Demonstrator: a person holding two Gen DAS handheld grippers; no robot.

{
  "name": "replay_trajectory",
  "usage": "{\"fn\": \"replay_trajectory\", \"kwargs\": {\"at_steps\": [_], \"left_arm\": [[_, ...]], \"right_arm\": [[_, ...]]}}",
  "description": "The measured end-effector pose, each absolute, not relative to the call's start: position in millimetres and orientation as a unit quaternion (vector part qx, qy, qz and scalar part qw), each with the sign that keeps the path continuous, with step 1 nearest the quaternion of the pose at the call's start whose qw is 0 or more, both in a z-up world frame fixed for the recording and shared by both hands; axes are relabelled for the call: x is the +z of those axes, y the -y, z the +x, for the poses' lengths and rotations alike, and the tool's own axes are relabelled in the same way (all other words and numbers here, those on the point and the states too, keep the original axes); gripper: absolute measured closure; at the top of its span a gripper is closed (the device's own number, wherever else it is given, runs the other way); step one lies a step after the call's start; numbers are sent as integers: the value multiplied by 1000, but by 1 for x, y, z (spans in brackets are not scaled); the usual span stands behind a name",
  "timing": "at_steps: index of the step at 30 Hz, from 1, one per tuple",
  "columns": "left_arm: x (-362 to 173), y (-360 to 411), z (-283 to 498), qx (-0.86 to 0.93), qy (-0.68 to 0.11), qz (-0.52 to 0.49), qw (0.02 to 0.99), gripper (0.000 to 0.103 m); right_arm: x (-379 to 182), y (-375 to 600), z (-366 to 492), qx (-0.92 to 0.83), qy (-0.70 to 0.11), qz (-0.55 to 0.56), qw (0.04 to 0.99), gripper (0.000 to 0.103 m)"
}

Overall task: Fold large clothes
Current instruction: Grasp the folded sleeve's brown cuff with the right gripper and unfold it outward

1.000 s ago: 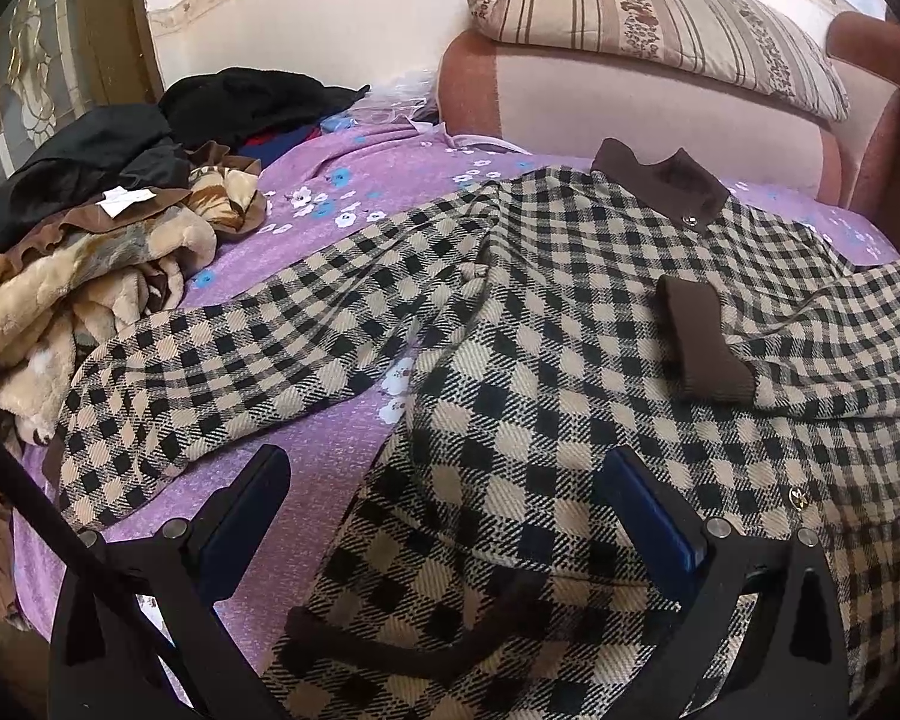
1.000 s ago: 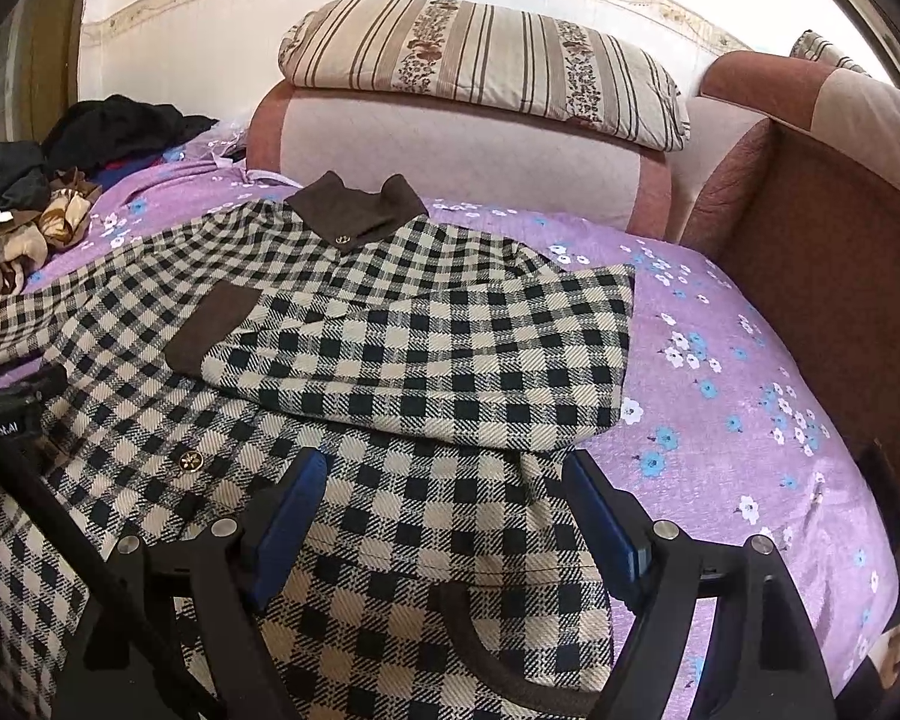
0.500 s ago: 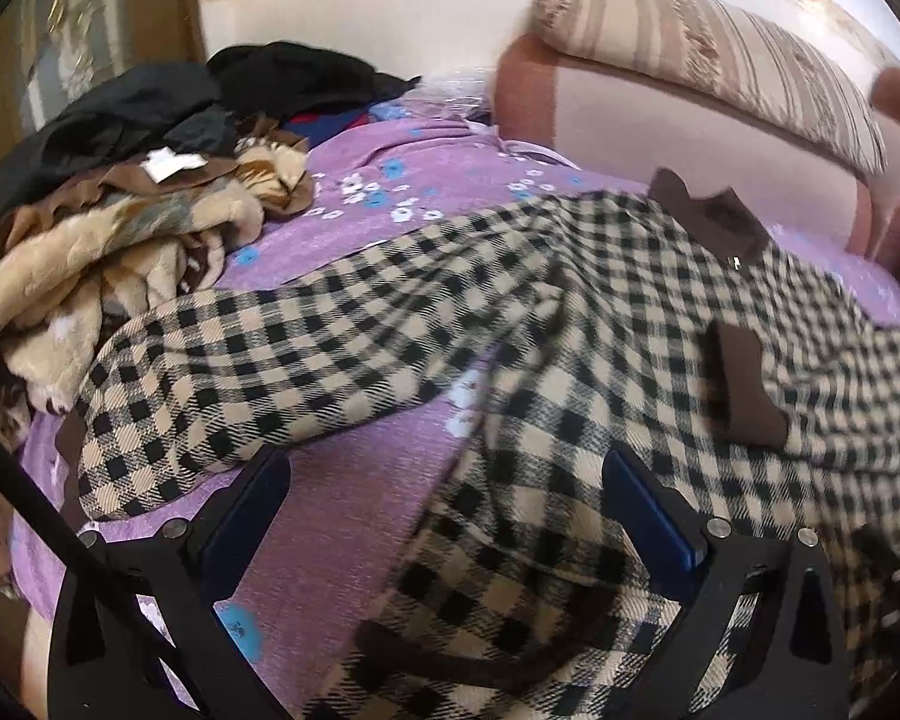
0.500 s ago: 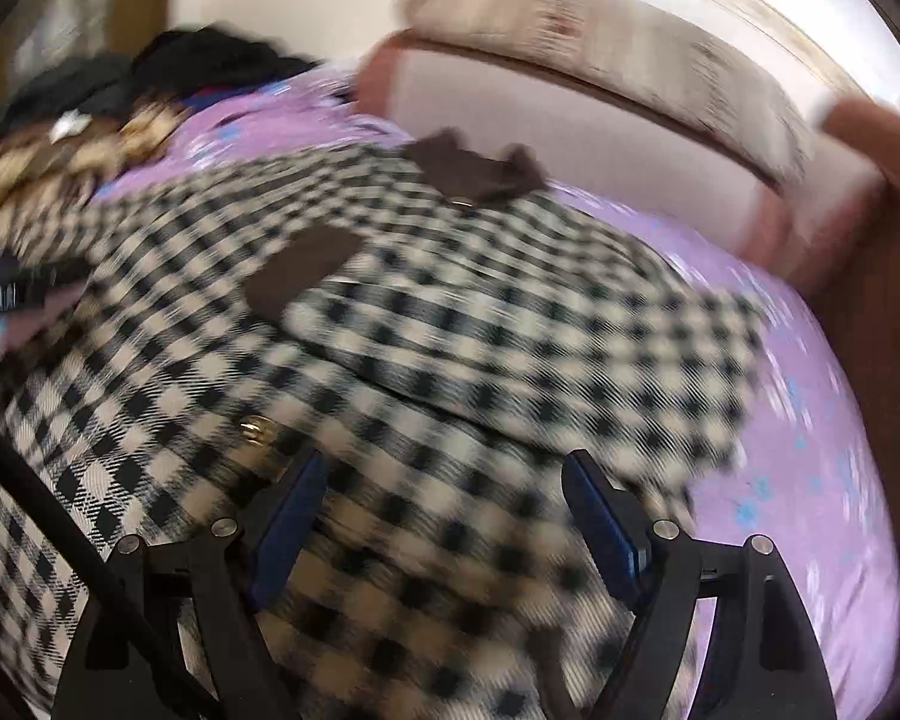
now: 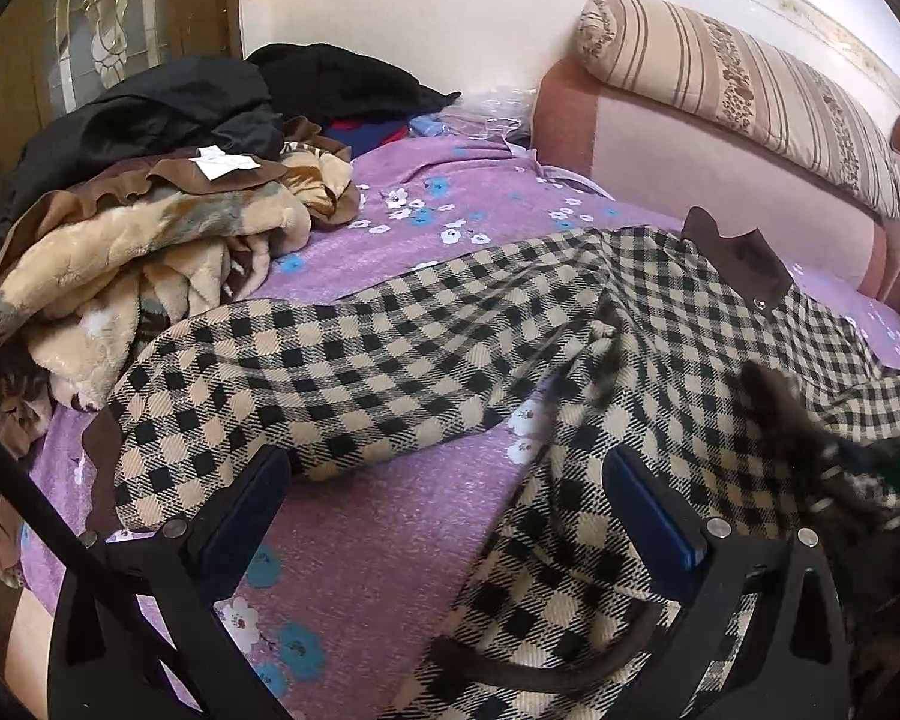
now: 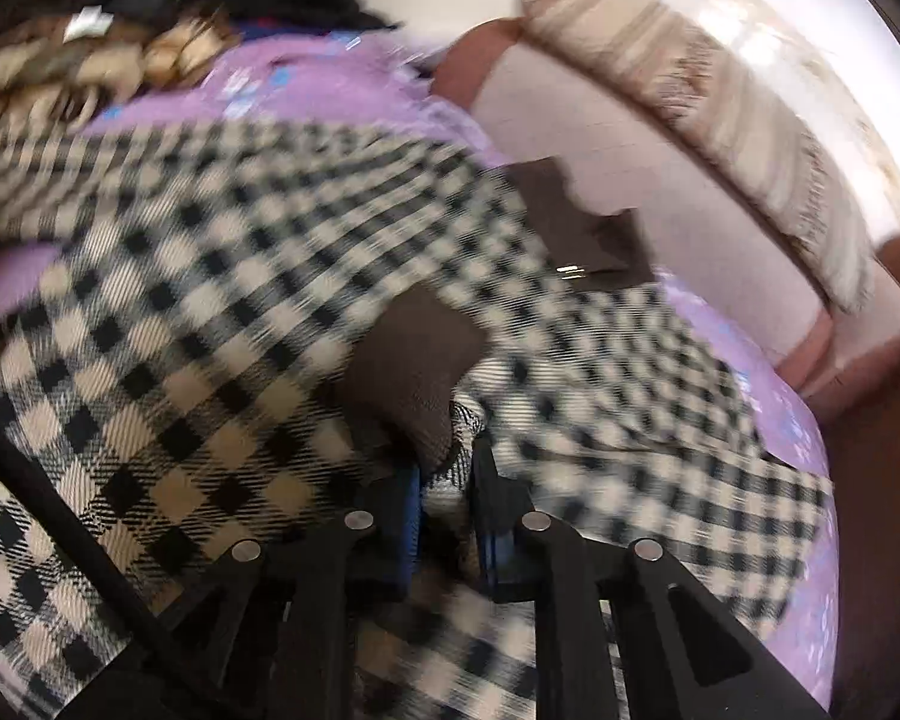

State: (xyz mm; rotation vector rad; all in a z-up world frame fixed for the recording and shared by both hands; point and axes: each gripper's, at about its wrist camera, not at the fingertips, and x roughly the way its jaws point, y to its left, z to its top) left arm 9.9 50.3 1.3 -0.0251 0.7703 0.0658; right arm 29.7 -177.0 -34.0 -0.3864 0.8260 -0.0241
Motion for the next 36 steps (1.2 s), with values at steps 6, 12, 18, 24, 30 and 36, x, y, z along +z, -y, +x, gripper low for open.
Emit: {"fn": "replay_trajectory", "kwargs": {"at_steps": [6,12,18,24,30,36], "left_arm": [[1,-55,10,34,-378,-18,925,0],[-2,-52,9,36,-380,-14,924,0],[-2,-36,3,26,-379,7,925,0],[17,-12,-31,14,-359,27,933,0],[23,5,-93,-13,-376,18,926,0],[15,17,-159,-26,-405,31,914,0]], "right_arm": [[17,287,-2,-139,-357,-70,921,90],[35,427,-65,-375,-329,-3,867,90],[45,483,-125,-480,-303,76,820,62],[42,387,-141,-309,-318,75,893,39],[18,295,-168,-179,-360,71,913,39],[6,268,-204,-144,-371,76,914,38]]}}
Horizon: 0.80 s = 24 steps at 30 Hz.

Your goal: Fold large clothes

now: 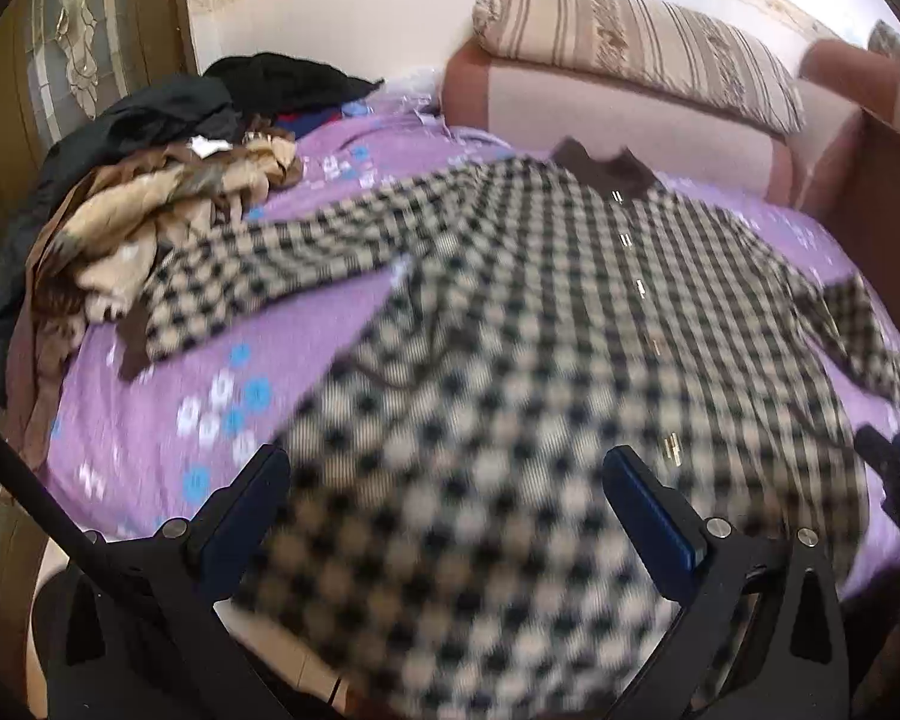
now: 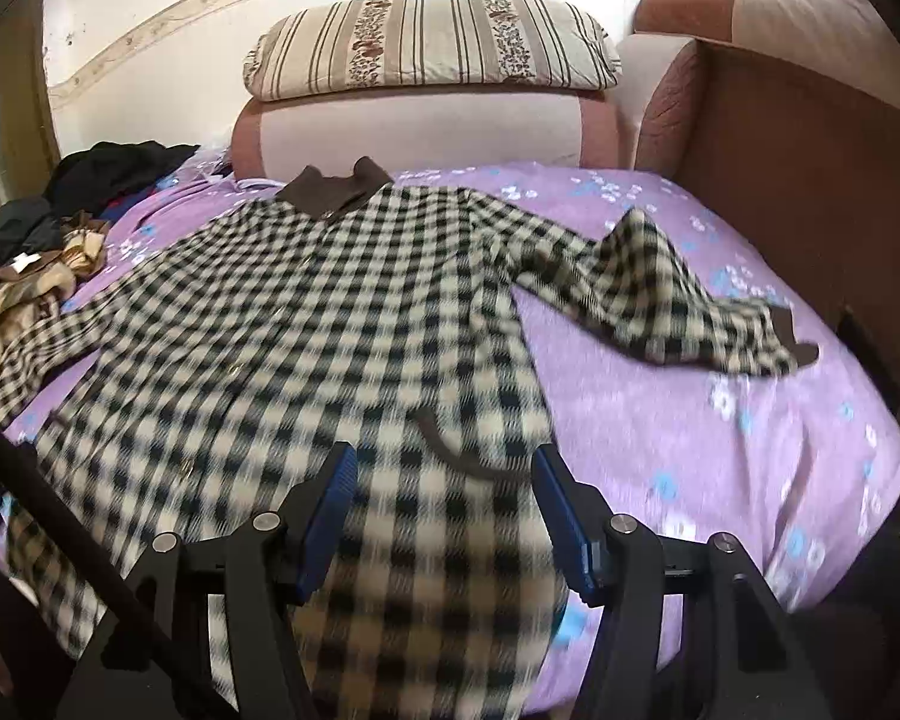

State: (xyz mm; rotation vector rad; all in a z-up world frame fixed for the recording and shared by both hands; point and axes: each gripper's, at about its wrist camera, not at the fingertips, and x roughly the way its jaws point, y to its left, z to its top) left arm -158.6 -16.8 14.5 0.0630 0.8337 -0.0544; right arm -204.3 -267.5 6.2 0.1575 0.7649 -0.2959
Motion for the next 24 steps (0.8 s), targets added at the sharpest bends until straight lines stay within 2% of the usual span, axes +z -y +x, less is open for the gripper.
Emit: {"fn": "replay_trajectory", "kwargs": {"at_steps": [7,24], "left_arm": [[21,15,-201,-24,-413,38,910,0],[63,5,-227,-12,-373,28,927,0]], "right_arm": [[9,256,-234,-143,-365,87,916,38],[47,231,-259,-123,-311,62,940,32]]}}
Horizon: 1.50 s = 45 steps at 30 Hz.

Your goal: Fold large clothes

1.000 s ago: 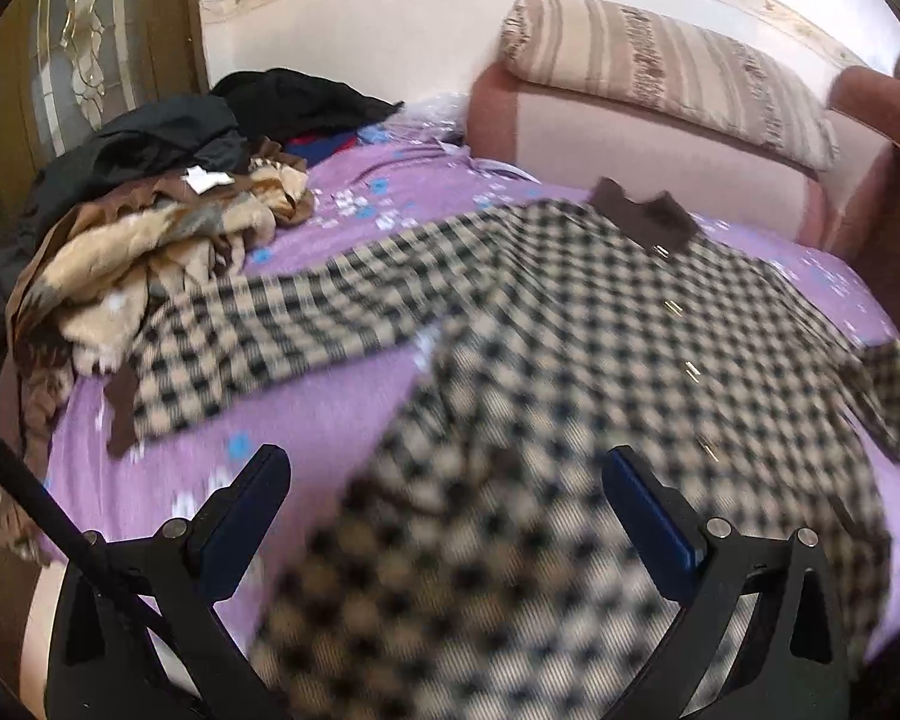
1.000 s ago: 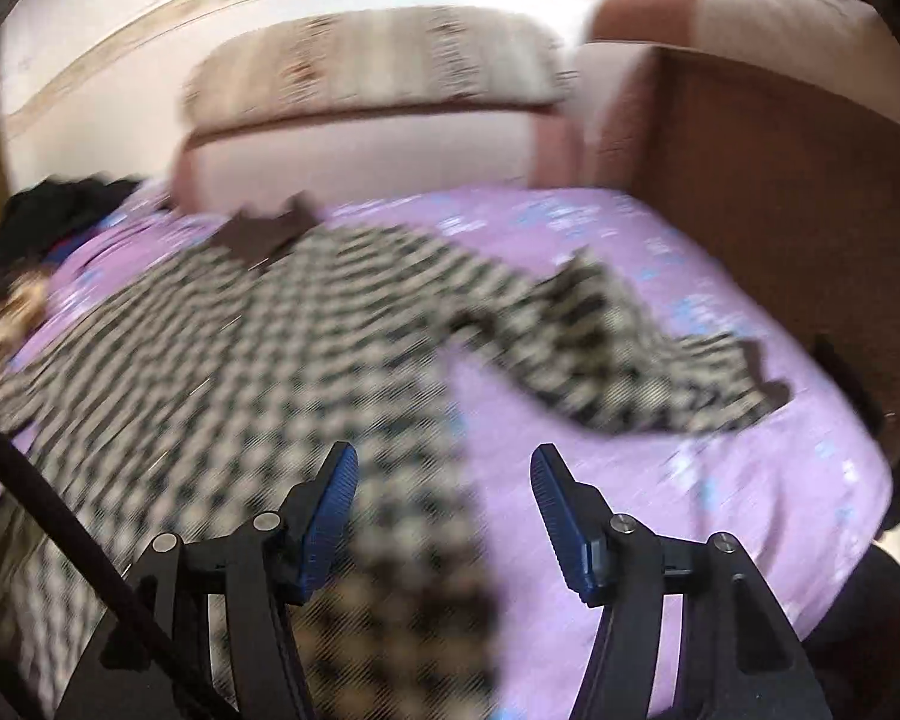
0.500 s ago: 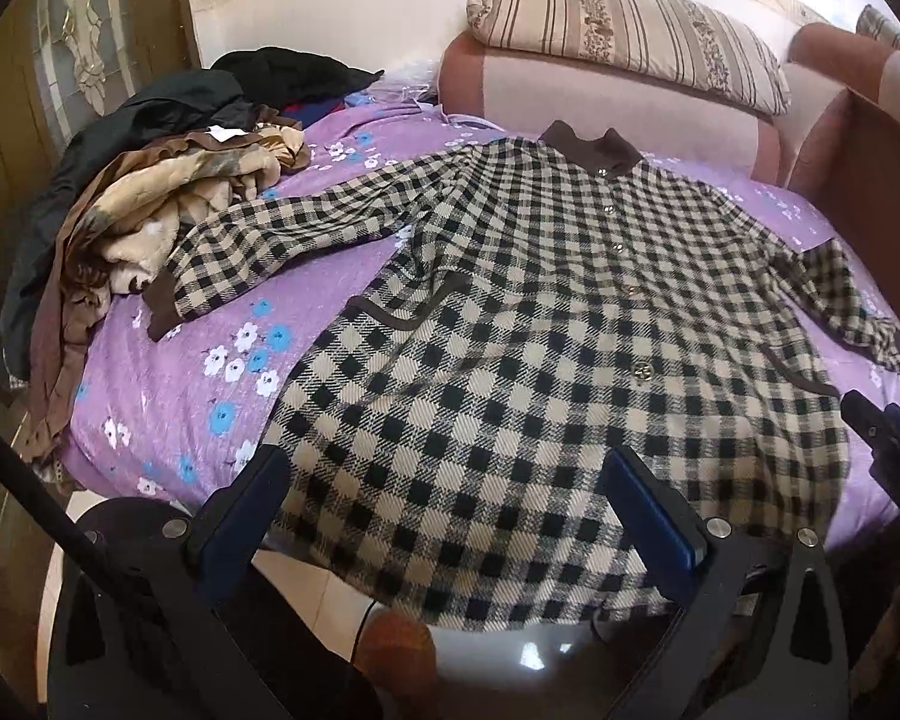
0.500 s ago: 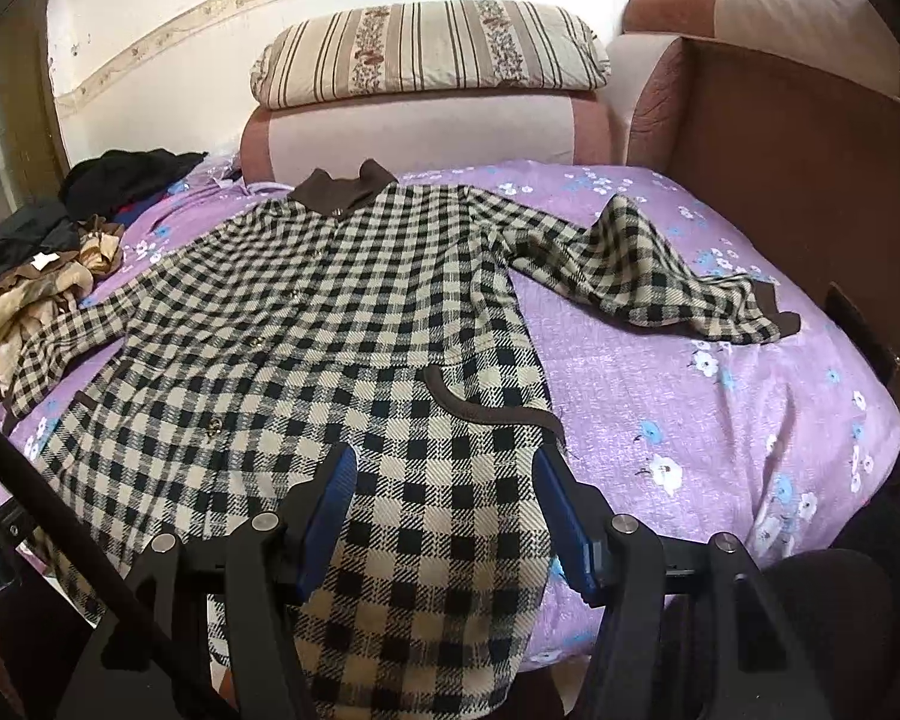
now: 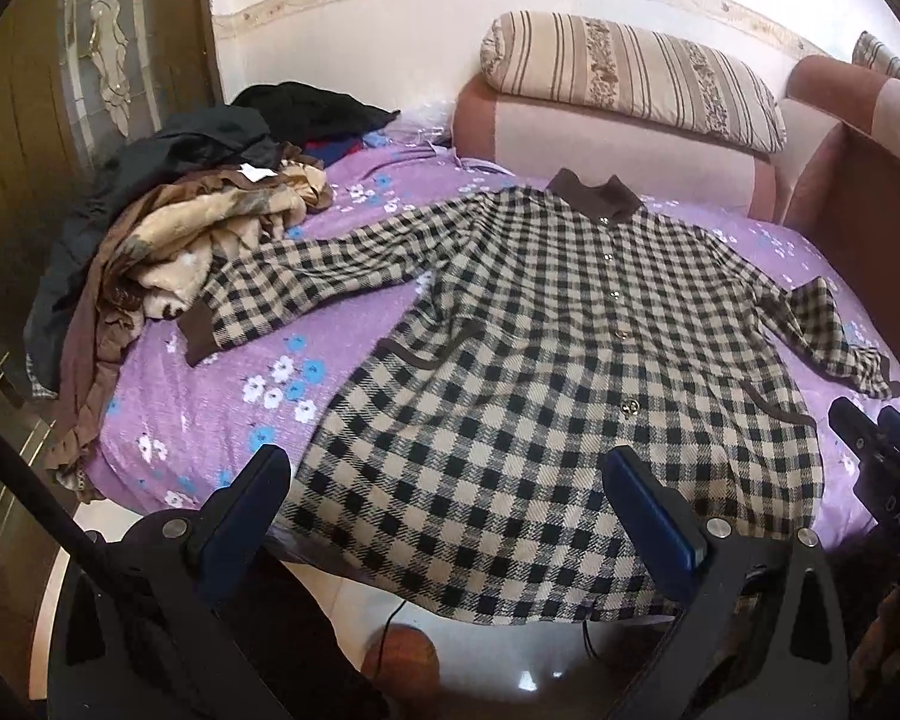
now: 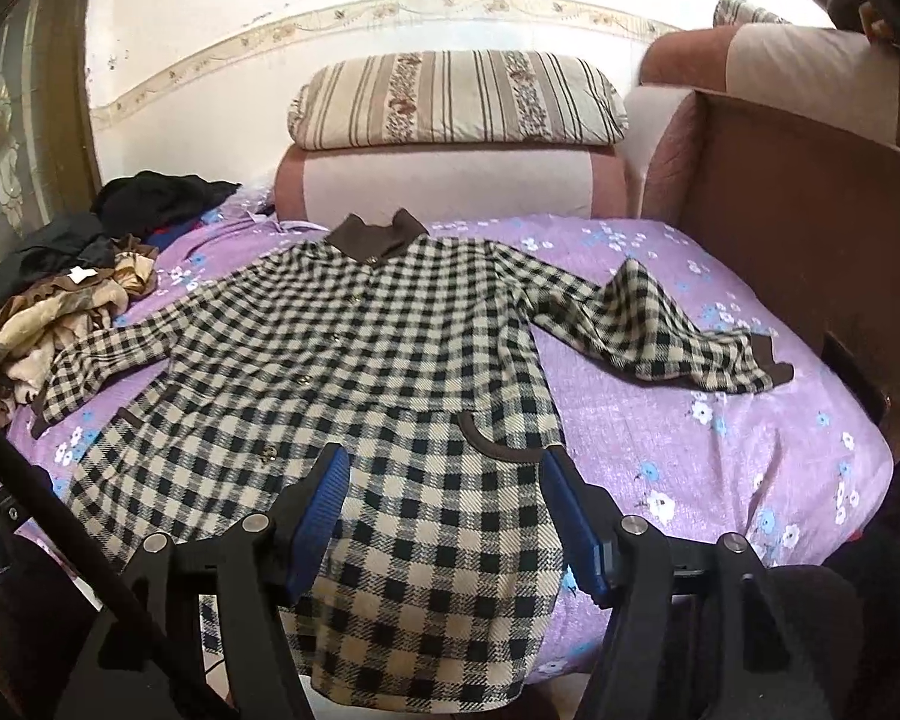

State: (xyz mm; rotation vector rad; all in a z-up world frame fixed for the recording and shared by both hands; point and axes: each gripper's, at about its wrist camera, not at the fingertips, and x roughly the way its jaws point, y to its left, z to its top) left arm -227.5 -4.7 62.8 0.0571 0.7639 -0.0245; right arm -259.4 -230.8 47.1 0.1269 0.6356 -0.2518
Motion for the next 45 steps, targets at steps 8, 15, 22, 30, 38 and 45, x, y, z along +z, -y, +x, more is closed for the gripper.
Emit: {"fn": "replay_trajectory", "kwargs": {"at_steps": [8,15,22,30,38,45], "left_arm": [[69,-6,-230,5,-369,24,929,0],[67,-13,-209,-6,-376,8,926,0],[48,-24,-175,-7,-416,-7,909,6],[12,-94,-106,63,-438,-102,891,6],[-36,-194,-41,117,-451,-225,856,6],[-41,-239,-4,124,-423,-289,850,6]], "right_arm": [[54,222,-262,-111,-303,51,945,31],[55,224,-258,-116,-312,49,942,31],[42,228,-230,-108,-357,49,926,30],[16,232,-181,-86,-407,48,908,30],[-4,240,-148,-92,-439,52,892,30],[-5,239,-133,-105,-452,35,885,30]]}}
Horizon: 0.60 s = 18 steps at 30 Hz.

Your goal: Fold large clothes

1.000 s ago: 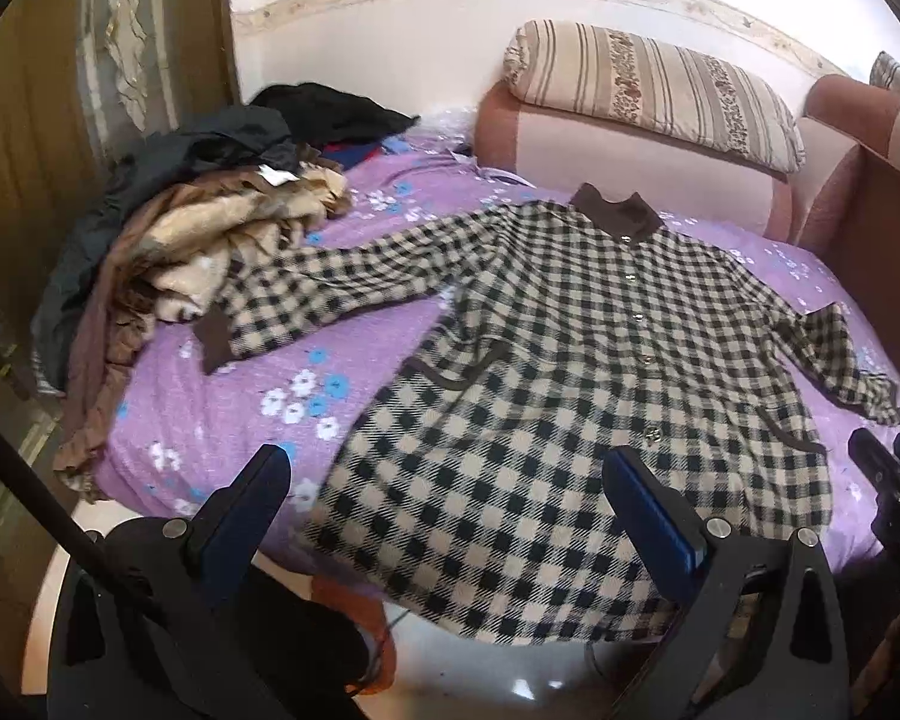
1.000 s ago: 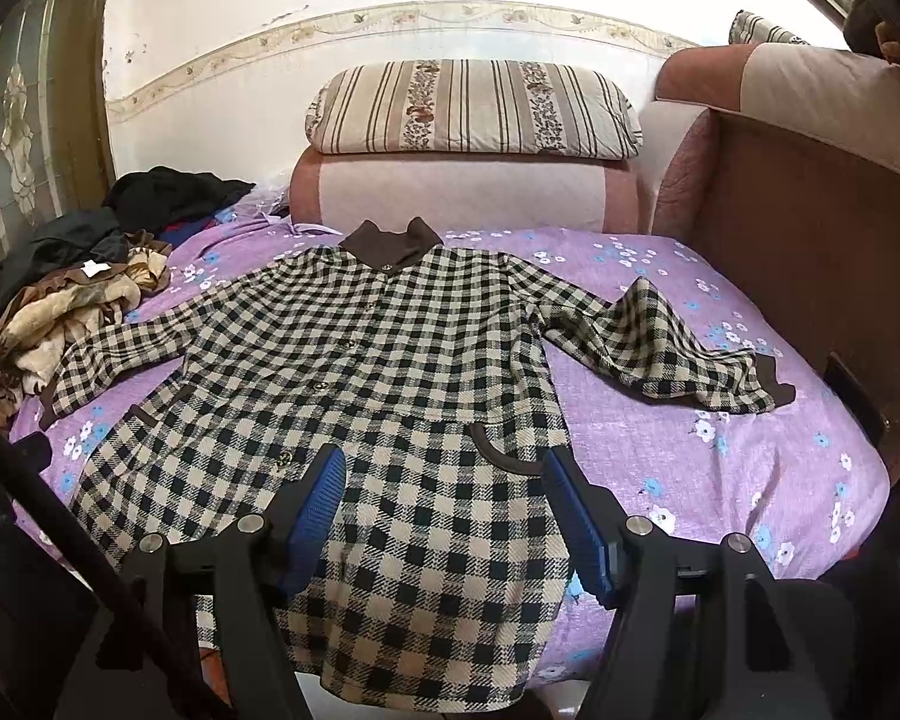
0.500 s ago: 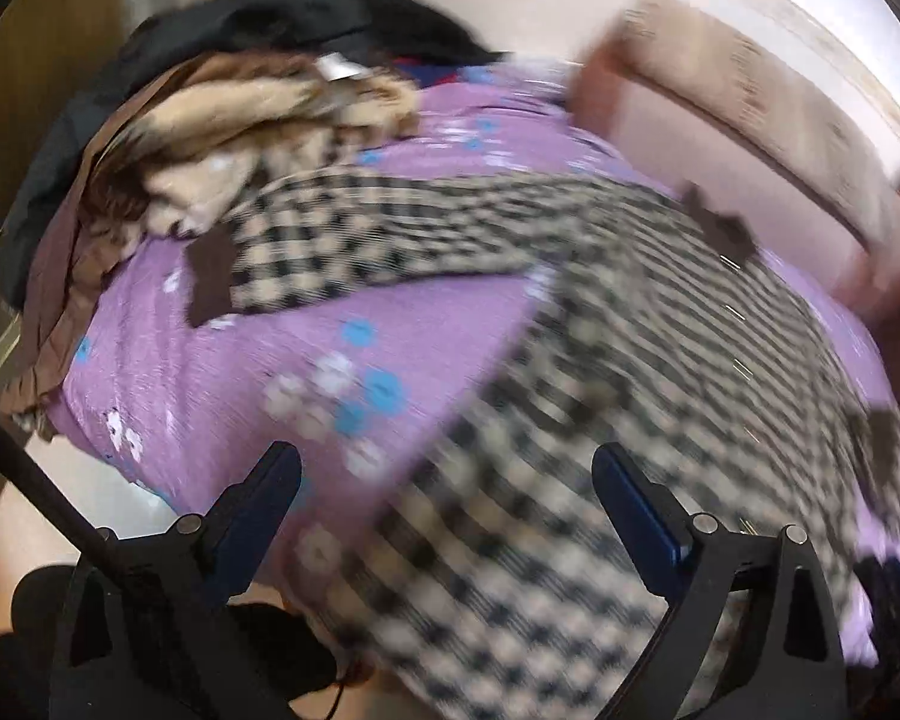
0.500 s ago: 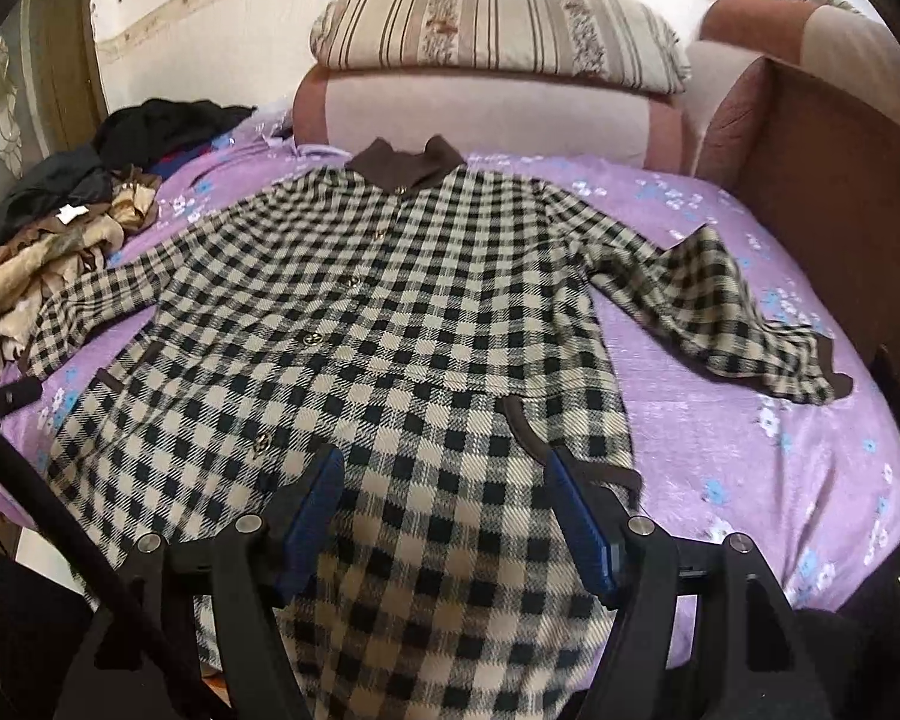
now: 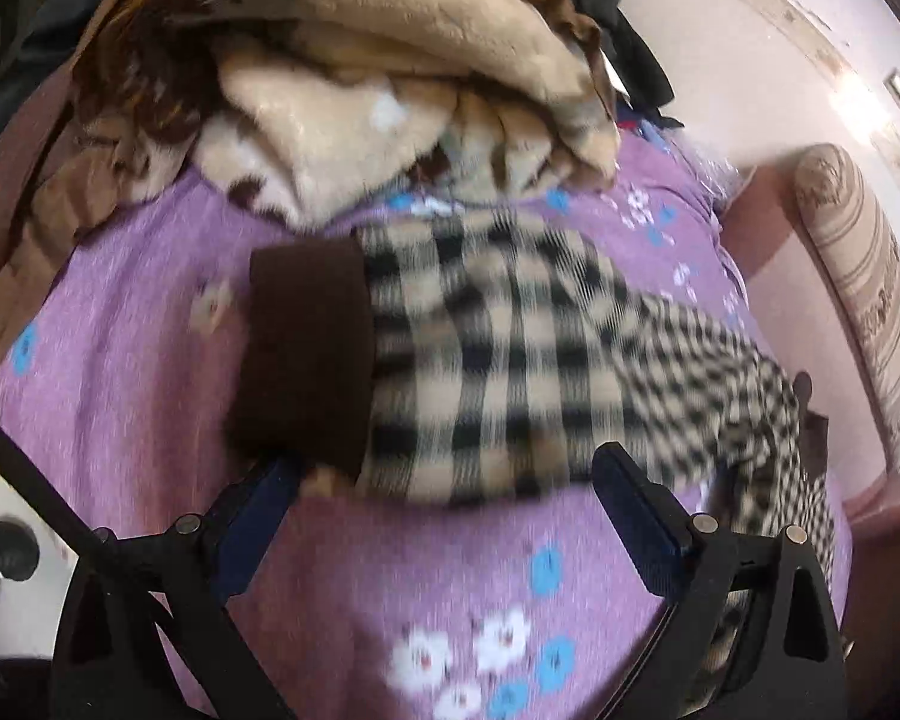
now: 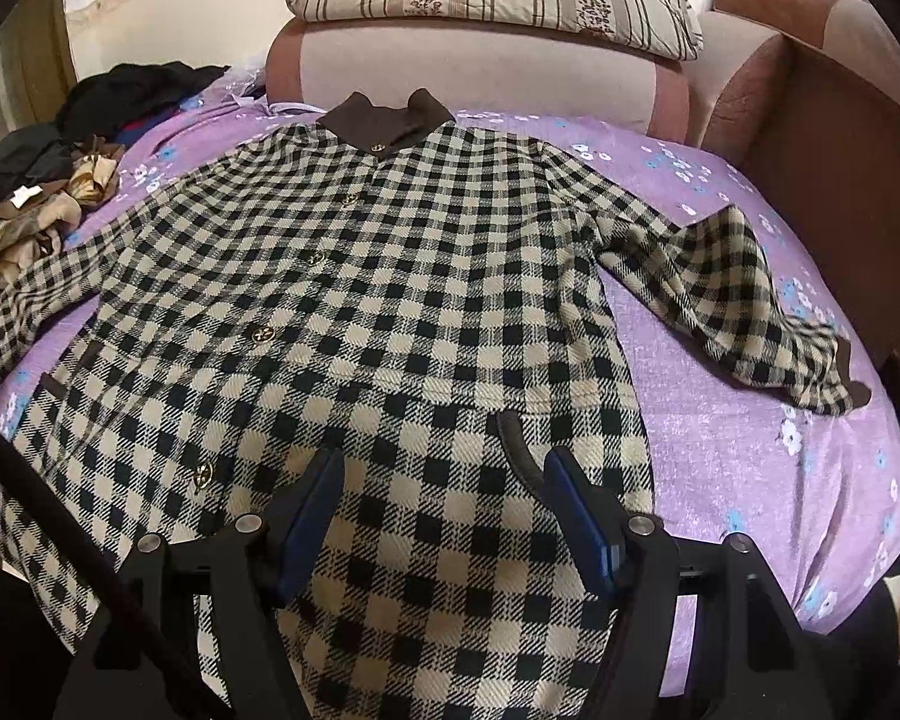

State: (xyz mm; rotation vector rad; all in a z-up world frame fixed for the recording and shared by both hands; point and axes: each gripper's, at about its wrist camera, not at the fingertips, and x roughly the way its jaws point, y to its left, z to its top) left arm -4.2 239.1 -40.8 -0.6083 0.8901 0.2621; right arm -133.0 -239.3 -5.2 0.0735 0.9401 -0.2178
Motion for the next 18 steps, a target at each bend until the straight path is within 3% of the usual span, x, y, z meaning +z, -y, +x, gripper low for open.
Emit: {"fn": "replay_trajectory", "kwargs": {"at_steps": [2,3,4,6,13,18], "left_arm": [[-39,-247,5,125,-416,-298,850,6],[-39,-254,9,126,-414,-302,850,12],[-38,-260,13,131,-413,-304,849,42],[-37,-269,19,150,-432,-293,840,89],[1,-292,25,191,-401,-270,855,92],[28,-263,35,203,-392,-212,872,92]], "right_arm": [[-3,237,-130,-105,-451,28,886,30],[-3,236,-129,-105,-451,24,886,30],[-2,234,-127,-104,-451,20,886,30],[-1,230,-125,-102,-451,14,887,30],[-4,225,-121,-93,-454,11,886,30],[-5,229,-124,-91,-451,20,888,30]]}}
